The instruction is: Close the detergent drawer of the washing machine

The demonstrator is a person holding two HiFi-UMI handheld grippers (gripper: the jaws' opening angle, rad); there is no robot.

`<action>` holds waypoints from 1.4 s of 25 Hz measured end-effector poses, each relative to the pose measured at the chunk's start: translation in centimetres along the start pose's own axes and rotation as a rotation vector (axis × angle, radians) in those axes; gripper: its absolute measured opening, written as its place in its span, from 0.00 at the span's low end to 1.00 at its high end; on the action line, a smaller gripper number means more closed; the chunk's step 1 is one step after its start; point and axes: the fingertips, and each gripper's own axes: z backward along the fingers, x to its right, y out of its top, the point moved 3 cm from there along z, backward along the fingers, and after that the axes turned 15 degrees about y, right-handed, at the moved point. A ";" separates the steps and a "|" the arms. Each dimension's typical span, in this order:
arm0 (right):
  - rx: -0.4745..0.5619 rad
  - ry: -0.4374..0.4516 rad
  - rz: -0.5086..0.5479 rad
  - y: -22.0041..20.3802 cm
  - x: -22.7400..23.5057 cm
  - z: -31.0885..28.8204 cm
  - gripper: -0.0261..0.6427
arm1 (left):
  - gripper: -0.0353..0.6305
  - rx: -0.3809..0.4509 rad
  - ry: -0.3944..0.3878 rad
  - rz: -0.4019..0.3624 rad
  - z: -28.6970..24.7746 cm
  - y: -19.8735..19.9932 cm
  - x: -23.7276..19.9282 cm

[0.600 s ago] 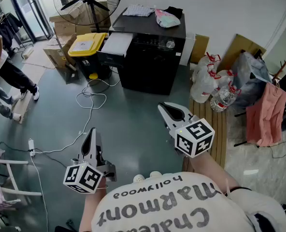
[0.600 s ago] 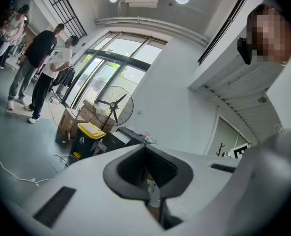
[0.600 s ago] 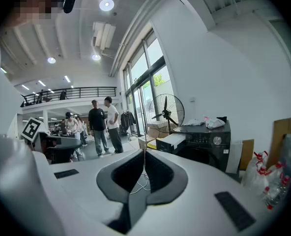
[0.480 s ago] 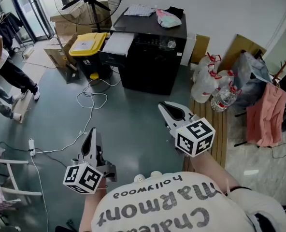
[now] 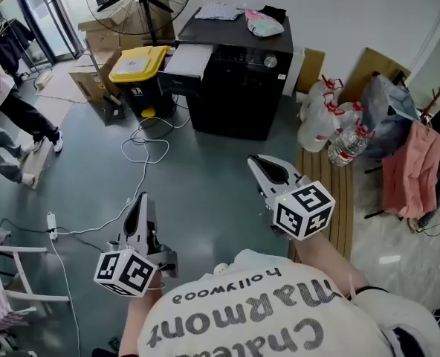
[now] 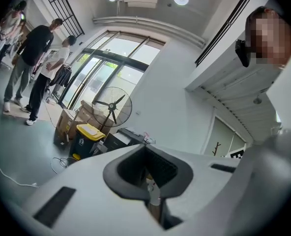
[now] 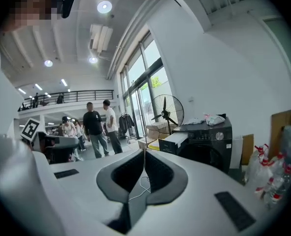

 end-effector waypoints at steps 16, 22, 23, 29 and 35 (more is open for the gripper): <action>-0.004 -0.021 -0.138 -1.8 3.5 -5.3 0.09 | 0.06 -0.076 -0.027 0.019 -4.8 -0.7 -3.2; -0.026 0.018 -0.127 -0.5 6.7 -9.0 0.09 | 0.06 -0.063 0.003 0.025 -8.9 0.8 -3.7; -0.032 0.027 -0.119 -0.1 7.2 -9.6 0.09 | 0.06 -0.060 0.010 0.033 -9.7 1.2 -3.7; -0.043 0.070 -0.102 2.5 11.4 -13.2 0.09 | 0.06 -0.032 0.036 0.031 -14.5 3.2 -2.8; -0.035 0.101 -0.088 4.9 16.2 -16.0 0.09 | 0.06 -0.010 0.039 0.036 -20.1 4.3 -1.5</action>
